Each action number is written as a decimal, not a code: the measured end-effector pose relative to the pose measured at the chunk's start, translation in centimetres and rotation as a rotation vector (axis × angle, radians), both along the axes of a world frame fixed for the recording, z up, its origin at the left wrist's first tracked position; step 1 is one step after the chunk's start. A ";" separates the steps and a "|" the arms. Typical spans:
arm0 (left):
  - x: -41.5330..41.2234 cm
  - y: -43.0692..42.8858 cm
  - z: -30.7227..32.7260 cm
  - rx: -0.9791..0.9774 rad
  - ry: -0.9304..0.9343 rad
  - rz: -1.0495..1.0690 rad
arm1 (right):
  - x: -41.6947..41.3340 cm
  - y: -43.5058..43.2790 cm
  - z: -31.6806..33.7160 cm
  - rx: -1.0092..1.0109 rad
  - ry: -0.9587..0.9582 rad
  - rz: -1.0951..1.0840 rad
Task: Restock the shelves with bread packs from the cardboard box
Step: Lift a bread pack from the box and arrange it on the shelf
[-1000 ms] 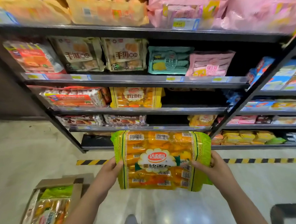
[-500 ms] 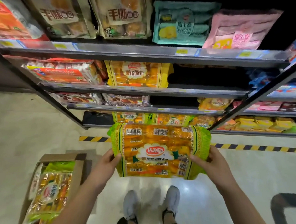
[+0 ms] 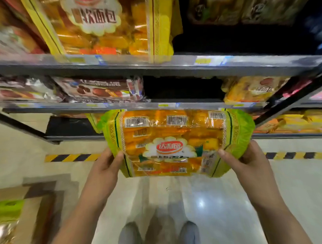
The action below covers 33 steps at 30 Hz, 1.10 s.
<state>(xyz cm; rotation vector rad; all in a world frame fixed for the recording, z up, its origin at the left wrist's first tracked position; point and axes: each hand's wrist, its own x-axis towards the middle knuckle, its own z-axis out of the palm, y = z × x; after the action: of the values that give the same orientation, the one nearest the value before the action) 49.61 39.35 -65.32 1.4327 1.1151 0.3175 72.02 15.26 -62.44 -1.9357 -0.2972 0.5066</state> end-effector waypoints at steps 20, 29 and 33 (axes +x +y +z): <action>14.2 8.0 -14.2 0.298 -0.429 -0.175 | 12.1 7.6 -14.1 0.199 -0.344 -0.138; 18.6 8.9 -13.8 0.457 -0.454 -0.098 | 18.5 9.9 -13.8 0.177 -0.442 -0.061; 20.8 8.8 -13.0 0.509 -0.458 -0.089 | 20.9 10.8 -13.2 0.217 -0.416 -0.027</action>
<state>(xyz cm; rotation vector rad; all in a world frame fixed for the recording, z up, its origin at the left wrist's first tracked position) 70.38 48.11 -78.34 1.7288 0.6127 0.8649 92.92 26.08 -75.67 -1.8163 -0.5670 0.0438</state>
